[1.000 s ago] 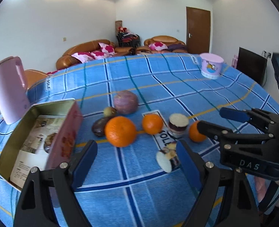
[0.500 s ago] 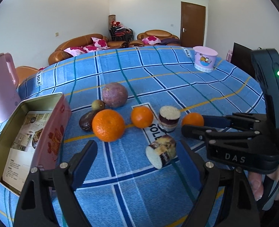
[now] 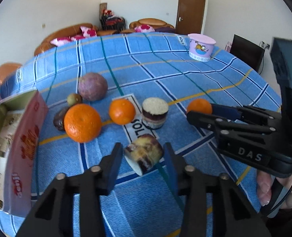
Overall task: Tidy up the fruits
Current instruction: 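Grasp the small printed can with the left gripper while the right gripper grasps an orange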
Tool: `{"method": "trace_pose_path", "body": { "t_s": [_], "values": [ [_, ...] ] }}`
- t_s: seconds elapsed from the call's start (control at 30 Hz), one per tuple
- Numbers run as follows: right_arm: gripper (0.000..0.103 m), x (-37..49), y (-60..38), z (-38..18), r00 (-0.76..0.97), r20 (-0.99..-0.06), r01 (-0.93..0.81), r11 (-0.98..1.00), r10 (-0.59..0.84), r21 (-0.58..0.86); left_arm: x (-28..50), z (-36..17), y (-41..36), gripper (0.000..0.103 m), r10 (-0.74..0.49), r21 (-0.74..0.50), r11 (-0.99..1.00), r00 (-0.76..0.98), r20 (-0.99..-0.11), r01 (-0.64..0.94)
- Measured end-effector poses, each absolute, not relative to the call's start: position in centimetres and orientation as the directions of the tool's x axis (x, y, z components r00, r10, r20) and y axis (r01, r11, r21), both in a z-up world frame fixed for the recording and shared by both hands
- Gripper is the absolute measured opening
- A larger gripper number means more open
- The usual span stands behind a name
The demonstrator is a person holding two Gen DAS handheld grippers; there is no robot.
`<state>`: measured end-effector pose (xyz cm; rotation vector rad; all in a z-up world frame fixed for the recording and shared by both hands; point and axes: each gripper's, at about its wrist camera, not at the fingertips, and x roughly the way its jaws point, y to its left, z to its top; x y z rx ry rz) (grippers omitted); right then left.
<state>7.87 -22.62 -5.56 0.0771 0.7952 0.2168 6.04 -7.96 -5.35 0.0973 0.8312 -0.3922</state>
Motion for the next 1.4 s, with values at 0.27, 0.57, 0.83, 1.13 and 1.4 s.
{"method": "trace_pose_path", "body": {
  "t_s": [0.27,0.57,0.83,1.13,1.4],
  "values": [
    [0.045,7.1,-22.5,-5.1,0.699,-0.659,-0.22,0.961,0.276,0.17,5.8,-4.7,-6.3,0.043,-0.299,-0.103,0.941,0.647,-0.701,0.324],
    [0.045,6.2,-22.3,-4.5,0.728,-0.615,-0.255,0.952,0.304,0.168,4.5,-3.6,-5.4,0.043,-0.258,-0.071,0.958,0.735,-0.627,0.276],
    [0.045,5.5,-22.2,-4.1,0.756,-0.577,-0.271,0.95,0.31,0.155,3.8,-3.3,-5.0,0.043,-0.245,-0.069,0.965,0.773,-0.585,0.254],
    [0.045,4.9,-22.3,-3.7,0.777,-0.541,-0.282,0.947,0.321,0.157,3.1,-2.9,-5.1,0.043,-0.233,-0.05,0.968,0.801,-0.551,0.246],
    [0.045,4.4,-22.4,-3.5,0.791,-0.515,-0.291,0.944,0.33,0.158,2.6,-2.7,-4.8,0.043,-0.233,-0.054,0.969,0.818,-0.526,0.242]
  ]
}}
